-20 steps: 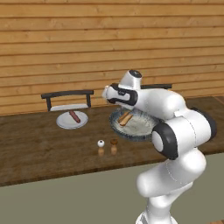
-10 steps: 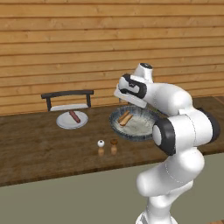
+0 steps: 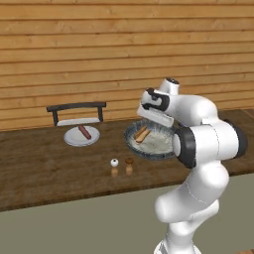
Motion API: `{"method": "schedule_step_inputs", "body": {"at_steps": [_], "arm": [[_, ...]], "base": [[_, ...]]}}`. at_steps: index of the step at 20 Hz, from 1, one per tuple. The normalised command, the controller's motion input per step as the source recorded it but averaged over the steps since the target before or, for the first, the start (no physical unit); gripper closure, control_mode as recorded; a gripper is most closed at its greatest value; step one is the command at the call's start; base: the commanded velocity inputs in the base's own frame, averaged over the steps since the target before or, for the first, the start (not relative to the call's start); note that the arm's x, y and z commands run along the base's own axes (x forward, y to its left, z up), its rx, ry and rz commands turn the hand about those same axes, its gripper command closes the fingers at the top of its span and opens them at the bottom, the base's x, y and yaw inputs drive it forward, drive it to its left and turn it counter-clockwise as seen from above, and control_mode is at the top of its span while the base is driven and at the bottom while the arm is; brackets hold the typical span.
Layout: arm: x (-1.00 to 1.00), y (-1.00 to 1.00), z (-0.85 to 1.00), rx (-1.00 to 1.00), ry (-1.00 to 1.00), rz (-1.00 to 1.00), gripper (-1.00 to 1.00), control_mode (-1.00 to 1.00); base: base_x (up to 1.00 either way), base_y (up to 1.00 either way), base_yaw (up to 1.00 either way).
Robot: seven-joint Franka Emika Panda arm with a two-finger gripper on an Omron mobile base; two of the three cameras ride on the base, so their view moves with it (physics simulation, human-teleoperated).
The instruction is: Place one bun and one sausage from the bowl on each plate.
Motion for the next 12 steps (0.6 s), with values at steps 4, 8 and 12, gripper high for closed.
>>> {"method": "schedule_step_inputs", "body": {"at_steps": [4,8,12], "arm": [[0.36,-0.17,-0.54,0.02,-0.01,0.0,-1.0,-1.0],[0.47,-0.11,-0.38,0.04,-0.01,0.0,-1.0,-1.0],[0.43,-0.05,-0.38,0.02,0.0,0.0,-1.0,-1.0]], "base": [[0.0,0.0,0.0],[0.0,0.0,0.0],[0.0,0.0,0.0]]}}
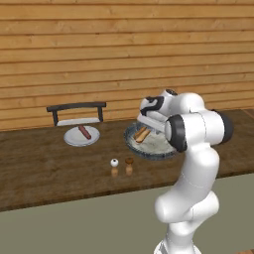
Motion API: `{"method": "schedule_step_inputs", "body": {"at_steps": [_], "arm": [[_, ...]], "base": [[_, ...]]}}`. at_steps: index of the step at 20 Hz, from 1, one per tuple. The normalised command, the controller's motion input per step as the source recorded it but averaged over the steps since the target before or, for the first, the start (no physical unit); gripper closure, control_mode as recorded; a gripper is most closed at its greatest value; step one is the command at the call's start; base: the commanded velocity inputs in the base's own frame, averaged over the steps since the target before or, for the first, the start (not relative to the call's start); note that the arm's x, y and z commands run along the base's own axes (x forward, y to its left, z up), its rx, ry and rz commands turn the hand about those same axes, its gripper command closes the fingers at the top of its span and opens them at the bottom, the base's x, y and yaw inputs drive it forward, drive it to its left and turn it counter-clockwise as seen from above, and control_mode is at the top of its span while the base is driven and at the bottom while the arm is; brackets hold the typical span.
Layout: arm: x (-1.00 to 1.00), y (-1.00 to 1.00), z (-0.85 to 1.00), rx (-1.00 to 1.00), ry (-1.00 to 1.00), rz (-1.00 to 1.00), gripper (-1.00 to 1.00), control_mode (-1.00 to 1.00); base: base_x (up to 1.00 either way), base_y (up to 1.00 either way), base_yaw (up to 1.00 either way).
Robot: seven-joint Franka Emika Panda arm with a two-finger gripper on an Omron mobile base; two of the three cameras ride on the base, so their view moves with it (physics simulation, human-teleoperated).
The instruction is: Place one bun and one sausage from the bowl on each plate.
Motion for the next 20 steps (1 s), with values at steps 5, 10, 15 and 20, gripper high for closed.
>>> {"method": "schedule_step_inputs", "body": {"at_steps": [5,10,15,20], "arm": [[0.34,0.0,-0.2,0.04,0.0,0.0,-1.0,-1.0],[0.25,0.0,-0.02,0.05,0.0,0.0,-1.0,-1.0],[0.0,0.0,-0.16,0.01,0.0,0.0,-1.0,-1.0],[0.0,0.11,-0.18,0.0,-0.07,0.0,-1.0,-1.0]], "base": [[0.0,0.0,0.0],[0.0,0.0,0.0],[0.0,0.0,0.0],[0.0,0.0,0.0]]}}
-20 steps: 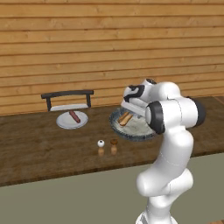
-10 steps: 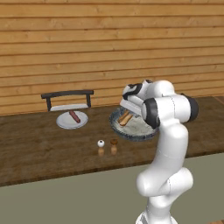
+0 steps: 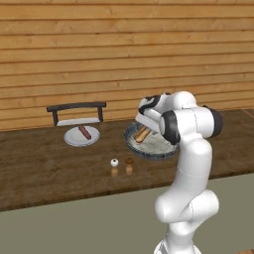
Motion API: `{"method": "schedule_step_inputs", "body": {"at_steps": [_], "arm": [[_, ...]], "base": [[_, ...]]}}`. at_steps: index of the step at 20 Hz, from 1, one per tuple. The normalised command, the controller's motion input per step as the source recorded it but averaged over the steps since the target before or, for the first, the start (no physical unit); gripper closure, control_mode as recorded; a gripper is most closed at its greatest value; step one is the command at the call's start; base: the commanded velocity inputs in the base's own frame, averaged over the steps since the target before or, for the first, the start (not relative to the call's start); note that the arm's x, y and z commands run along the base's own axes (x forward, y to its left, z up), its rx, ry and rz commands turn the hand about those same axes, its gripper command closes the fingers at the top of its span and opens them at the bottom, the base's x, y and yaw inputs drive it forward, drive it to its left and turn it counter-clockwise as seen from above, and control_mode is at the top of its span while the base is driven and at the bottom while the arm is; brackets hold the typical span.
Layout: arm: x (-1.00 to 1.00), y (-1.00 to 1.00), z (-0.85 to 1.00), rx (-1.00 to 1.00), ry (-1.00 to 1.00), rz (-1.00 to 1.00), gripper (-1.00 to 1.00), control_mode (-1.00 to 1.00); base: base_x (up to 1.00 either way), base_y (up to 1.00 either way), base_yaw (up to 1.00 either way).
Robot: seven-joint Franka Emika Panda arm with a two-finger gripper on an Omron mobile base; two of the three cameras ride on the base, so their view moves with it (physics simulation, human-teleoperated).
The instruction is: Place one bun and one sausage from the bowl on each plate.
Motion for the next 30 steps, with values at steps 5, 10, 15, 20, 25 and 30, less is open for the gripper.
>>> {"method": "schedule_step_inputs", "body": {"at_steps": [5,10,15,20,25,30], "arm": [[0.0,0.18,-0.33,0.0,-0.07,0.0,-1.0,-1.0],[0.0,0.12,-0.17,0.0,-0.06,0.0,-1.0,-1.0],[0.0,0.08,-0.09,0.0,-0.03,0.0,1.0,-1.0],[0.0,0.0,0.0,0.0,0.0,0.0,1.0,-1.0],[-0.1,-0.02,0.19,0.0,0.01,0.0,1.0,-1.0],[-0.65,-0.05,0.83,0.0,0.0,0.01,1.0,-1.0]], "base": [[0.0,0.0,0.0],[0.0,0.0,0.0],[0.0,0.0,0.0],[0.0,0.0,0.0],[0.0,0.0,0.0],[0.0,0.0,0.0]]}}
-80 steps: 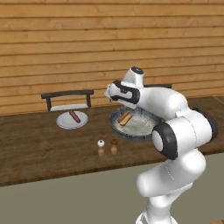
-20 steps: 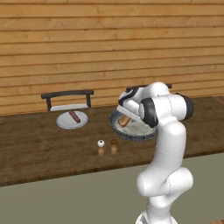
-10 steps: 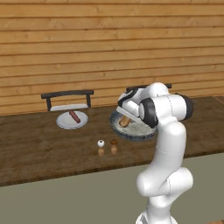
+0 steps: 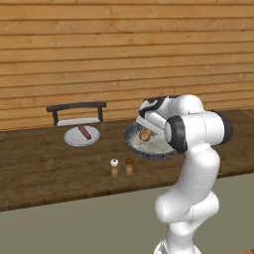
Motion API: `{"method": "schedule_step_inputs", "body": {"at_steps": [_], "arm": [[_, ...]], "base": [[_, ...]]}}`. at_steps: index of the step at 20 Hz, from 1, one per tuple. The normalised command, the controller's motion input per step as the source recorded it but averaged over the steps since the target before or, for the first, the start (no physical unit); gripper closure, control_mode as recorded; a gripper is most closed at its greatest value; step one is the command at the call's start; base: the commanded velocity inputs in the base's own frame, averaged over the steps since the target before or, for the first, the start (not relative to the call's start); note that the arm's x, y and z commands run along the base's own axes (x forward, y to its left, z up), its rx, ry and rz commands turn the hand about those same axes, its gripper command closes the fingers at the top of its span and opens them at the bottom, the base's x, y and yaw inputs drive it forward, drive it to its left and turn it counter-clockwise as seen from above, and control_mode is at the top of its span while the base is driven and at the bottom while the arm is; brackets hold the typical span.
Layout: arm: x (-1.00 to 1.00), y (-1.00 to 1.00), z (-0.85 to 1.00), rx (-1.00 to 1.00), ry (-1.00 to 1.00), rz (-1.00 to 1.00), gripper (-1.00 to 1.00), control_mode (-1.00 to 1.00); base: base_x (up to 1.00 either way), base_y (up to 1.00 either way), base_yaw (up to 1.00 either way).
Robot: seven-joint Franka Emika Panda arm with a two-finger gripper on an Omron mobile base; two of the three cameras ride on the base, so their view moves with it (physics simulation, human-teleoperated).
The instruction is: Place one bun and one sausage from the bowl on each plate.
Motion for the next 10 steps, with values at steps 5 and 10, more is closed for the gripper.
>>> {"method": "schedule_step_inputs", "body": {"at_steps": [5,10], "arm": [[-0.22,0.37,0.81,0.0,-0.03,0.05,1.0,-1.0],[0.0,0.59,0.68,0.0,-0.02,0.08,1.0,-1.0]], "base": [[0.0,0.0,0.0],[0.0,0.0,0.0]]}}
